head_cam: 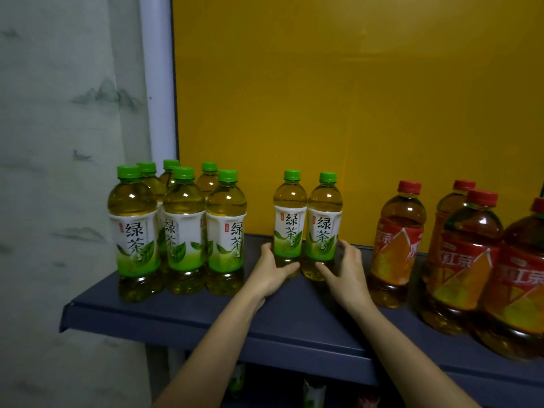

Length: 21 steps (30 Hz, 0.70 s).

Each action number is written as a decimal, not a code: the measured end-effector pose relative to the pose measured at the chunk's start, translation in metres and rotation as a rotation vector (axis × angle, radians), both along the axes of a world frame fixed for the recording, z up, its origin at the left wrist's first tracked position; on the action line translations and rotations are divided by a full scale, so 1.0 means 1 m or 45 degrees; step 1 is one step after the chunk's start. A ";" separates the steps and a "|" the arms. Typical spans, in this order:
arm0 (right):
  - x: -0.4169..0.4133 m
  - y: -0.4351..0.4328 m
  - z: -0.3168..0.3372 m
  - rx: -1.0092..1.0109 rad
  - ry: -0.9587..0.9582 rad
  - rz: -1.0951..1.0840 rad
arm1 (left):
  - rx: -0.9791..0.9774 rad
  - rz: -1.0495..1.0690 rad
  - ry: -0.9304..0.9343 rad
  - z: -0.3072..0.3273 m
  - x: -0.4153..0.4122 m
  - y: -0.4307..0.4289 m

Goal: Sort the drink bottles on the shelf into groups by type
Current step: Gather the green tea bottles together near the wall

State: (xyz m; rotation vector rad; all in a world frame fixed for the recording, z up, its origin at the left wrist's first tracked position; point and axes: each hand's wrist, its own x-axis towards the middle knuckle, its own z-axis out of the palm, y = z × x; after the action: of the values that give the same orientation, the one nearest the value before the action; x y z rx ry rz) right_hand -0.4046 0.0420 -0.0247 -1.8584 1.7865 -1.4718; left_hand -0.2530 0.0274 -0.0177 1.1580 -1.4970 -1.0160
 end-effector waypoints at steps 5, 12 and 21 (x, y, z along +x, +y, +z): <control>0.032 0.033 0.010 -0.210 -0.294 0.190 | -0.247 0.150 0.340 -0.006 0.032 0.070; 0.110 0.015 0.024 0.240 -0.318 0.720 | -0.745 0.781 -0.221 -0.015 0.106 0.068; 0.140 0.001 0.015 0.337 -0.489 0.781 | -0.407 0.656 -0.138 -0.018 0.122 0.035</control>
State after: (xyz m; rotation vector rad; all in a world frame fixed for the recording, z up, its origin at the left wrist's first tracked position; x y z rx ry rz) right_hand -0.2641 0.0435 -0.0097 -1.6380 1.0436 -1.1812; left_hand -0.1309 0.0625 -0.0360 1.2840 -1.2845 -0.3558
